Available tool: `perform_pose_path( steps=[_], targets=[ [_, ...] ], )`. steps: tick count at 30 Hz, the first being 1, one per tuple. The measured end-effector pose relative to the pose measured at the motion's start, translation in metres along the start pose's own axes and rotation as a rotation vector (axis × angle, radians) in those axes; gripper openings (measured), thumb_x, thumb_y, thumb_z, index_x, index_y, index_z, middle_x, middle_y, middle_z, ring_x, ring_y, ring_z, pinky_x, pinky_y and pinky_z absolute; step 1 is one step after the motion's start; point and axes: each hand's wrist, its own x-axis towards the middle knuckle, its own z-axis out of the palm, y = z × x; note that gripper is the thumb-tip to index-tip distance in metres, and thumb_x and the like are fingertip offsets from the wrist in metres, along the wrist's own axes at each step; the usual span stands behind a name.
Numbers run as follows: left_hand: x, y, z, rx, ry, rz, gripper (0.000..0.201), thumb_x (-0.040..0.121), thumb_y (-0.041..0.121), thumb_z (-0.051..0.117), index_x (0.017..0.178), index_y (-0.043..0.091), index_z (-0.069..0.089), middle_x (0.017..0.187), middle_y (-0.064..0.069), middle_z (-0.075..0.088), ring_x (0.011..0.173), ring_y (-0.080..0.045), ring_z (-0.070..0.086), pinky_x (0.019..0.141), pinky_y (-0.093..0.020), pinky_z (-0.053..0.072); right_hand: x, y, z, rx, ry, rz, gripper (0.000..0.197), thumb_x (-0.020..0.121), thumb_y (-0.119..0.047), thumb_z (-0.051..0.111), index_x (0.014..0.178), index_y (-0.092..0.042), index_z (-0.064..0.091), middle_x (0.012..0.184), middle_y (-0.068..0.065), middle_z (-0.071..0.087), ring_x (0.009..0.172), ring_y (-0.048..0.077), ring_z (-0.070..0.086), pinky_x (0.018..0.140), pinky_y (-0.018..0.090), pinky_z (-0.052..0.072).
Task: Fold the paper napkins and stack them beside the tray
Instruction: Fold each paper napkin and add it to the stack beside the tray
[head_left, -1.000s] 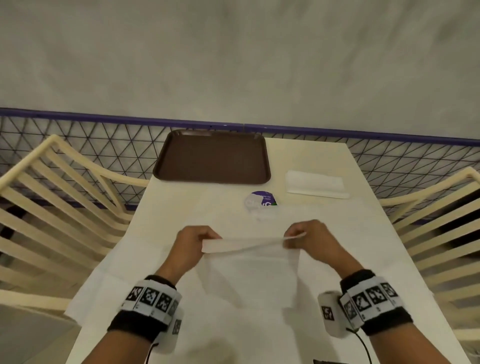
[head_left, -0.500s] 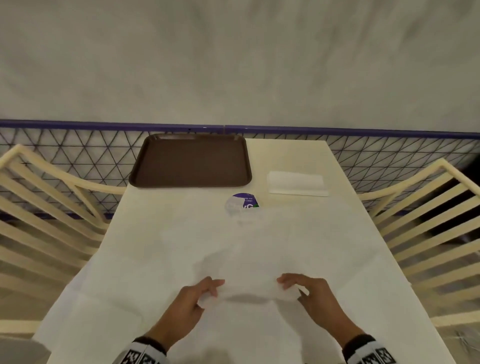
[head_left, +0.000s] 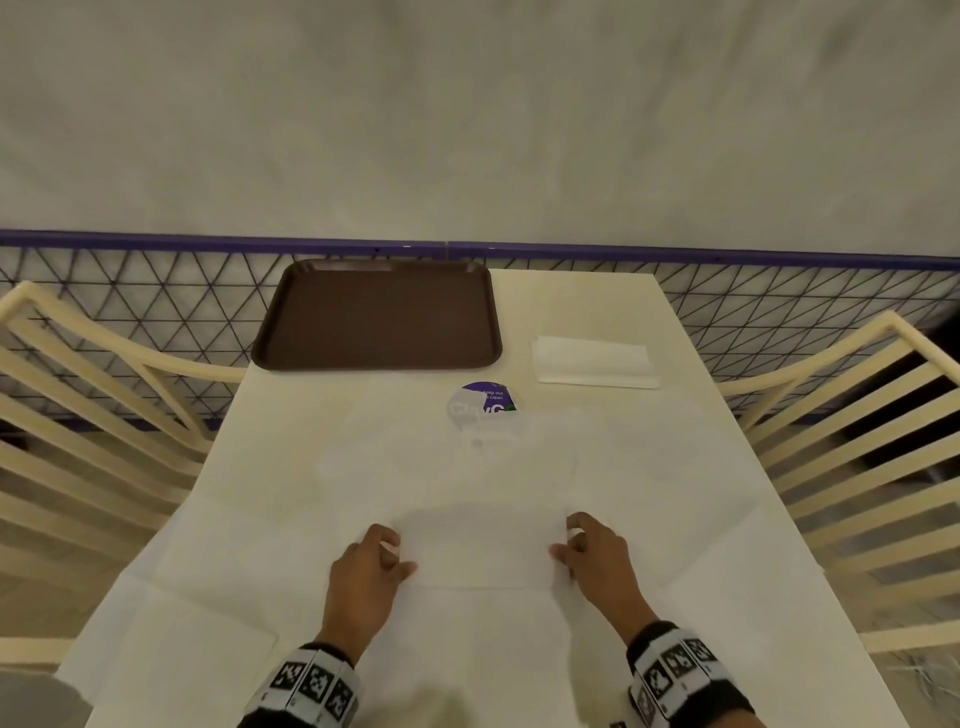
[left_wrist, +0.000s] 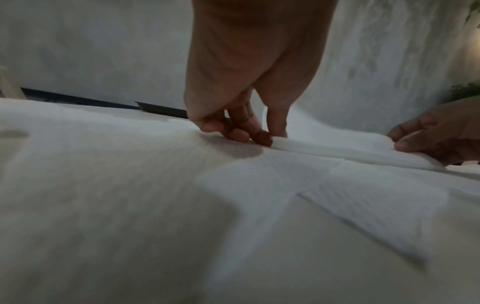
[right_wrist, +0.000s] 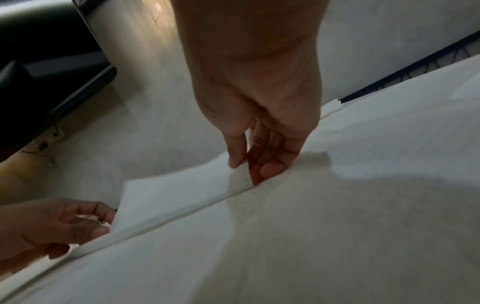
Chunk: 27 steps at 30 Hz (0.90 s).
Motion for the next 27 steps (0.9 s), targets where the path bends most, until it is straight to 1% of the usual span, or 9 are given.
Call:
perform_pose_path(
  steps=[8, 12, 14, 16, 19, 21, 23, 25, 27],
  targets=[
    [-0.009, 0.008, 0.005, 0.224, 0.067, 0.046, 0.040, 0.067, 0.014, 0.079, 0.098, 0.022, 0.055, 0.076, 0.011, 0.057, 0.081, -0.020, 0.054, 0.072, -0.032, 0.042, 0.006, 0.002, 0.005, 0.025, -0.011, 0.046, 0.021, 0.081, -0.011, 0.069, 0.092, -0.018, 0.053, 0.057, -0.001, 0.054, 0.048, 0.011, 0.046, 0.051, 0.015, 0.039],
    [-0.017, 0.011, 0.028, 0.424, 0.023, 0.454, 0.075, 0.044, -0.004, 0.080, 0.112, 0.021, 0.058, 0.116, 0.001, 0.062, 0.105, -0.022, 0.058, 0.092, -0.025, 0.041, 0.004, 0.001, 0.007, 0.014, -0.007, 0.023, 0.021, 0.082, -0.011, 0.067, 0.095, -0.018, 0.052, 0.056, -0.005, 0.049, 0.050, 0.009, 0.044, 0.054, 0.017, 0.038],
    [-0.024, 0.008, 0.043, 0.534, -0.082, 0.661, 0.061, 0.071, 0.008, 0.068, 0.127, 0.025, 0.050, 0.138, 0.008, 0.046, 0.128, -0.019, 0.043, 0.111, -0.026, 0.017, 0.003, 0.000, 0.006, 0.001, -0.003, 0.015, 0.022, 0.082, -0.011, 0.067, 0.098, -0.017, 0.053, 0.055, -0.005, 0.048, 0.050, 0.009, 0.043, 0.057, 0.018, 0.040],
    [-0.029, -0.003, 0.055, 0.691, -0.179, 0.674, 0.046, 0.099, 0.036, 0.028, 0.144, 0.028, 0.029, 0.149, 0.012, 0.024, 0.143, -0.022, 0.013, 0.113, -0.030, 0.009, 0.002, -0.002, 0.005, -0.011, -0.011, 0.003, 0.026, 0.083, -0.012, 0.067, 0.105, -0.015, 0.055, 0.059, -0.005, 0.050, 0.054, 0.009, 0.046, 0.059, 0.018, 0.041],
    [-0.033, -0.016, 0.064, 0.756, -0.328, 0.610, 0.057, 0.098, 0.049, 0.007, 0.148, 0.022, 0.002, 0.158, 0.000, -0.003, 0.144, -0.026, -0.006, 0.112, -0.033, 0.001, -0.006, -0.007, 0.007, -0.193, 0.090, -0.166, 0.036, 0.087, -0.018, 0.061, 0.122, -0.016, 0.050, 0.094, -0.001, 0.056, 0.088, 0.012, 0.051, 0.077, 0.015, 0.039],
    [-0.034, -0.017, 0.062, 0.745, -0.330, 0.604, 0.058, 0.099, 0.049, 0.009, 0.148, 0.021, 0.000, 0.158, 0.000, -0.005, 0.143, -0.027, 0.005, 0.112, -0.034, 0.001, -0.018, -0.017, 0.014, -0.294, 0.060, -0.363, 0.044, 0.093, -0.036, 0.044, 0.131, -0.013, 0.046, 0.127, 0.003, 0.050, 0.119, 0.017, 0.042, 0.100, 0.019, 0.029],
    [-0.034, -0.012, 0.058, 0.728, -0.318, 0.600, 0.056, 0.099, 0.047, 0.010, 0.148, 0.021, -0.001, 0.157, 0.005, 0.013, 0.137, -0.026, 0.031, 0.113, -0.034, 0.007, -0.031, -0.025, 0.028, -0.352, -0.238, -0.488, 0.079, 0.087, -0.063, 0.010, 0.144, -0.011, 0.029, 0.151, 0.000, 0.027, 0.140, 0.014, 0.018, 0.112, 0.021, 0.009],
    [-0.033, -0.004, 0.057, 0.748, -0.335, 0.539, 0.056, 0.099, 0.045, 0.008, 0.148, 0.019, -0.002, 0.145, 0.013, 0.040, 0.124, -0.019, 0.052, 0.114, -0.034, 0.013, -0.038, -0.023, 0.043, -0.467, -0.516, -0.498, 0.097, 0.071, -0.071, -0.005, 0.148, -0.013, 0.003, 0.156, -0.005, -0.003, 0.140, 0.006, -0.011, 0.113, 0.023, -0.007],
    [-0.034, -0.003, 0.054, 0.776, -0.316, 0.519, 0.057, 0.099, 0.045, 0.005, 0.148, 0.016, 0.000, 0.142, 0.014, 0.043, 0.120, -0.018, 0.055, 0.112, -0.033, 0.008, -0.037, -0.014, 0.045, -0.590, -0.578, -0.510, 0.097, 0.069, -0.073, -0.008, 0.147, -0.015, -0.010, 0.154, -0.006, -0.019, 0.136, 0.006, -0.024, 0.113, 0.027, -0.013]
  ],
)
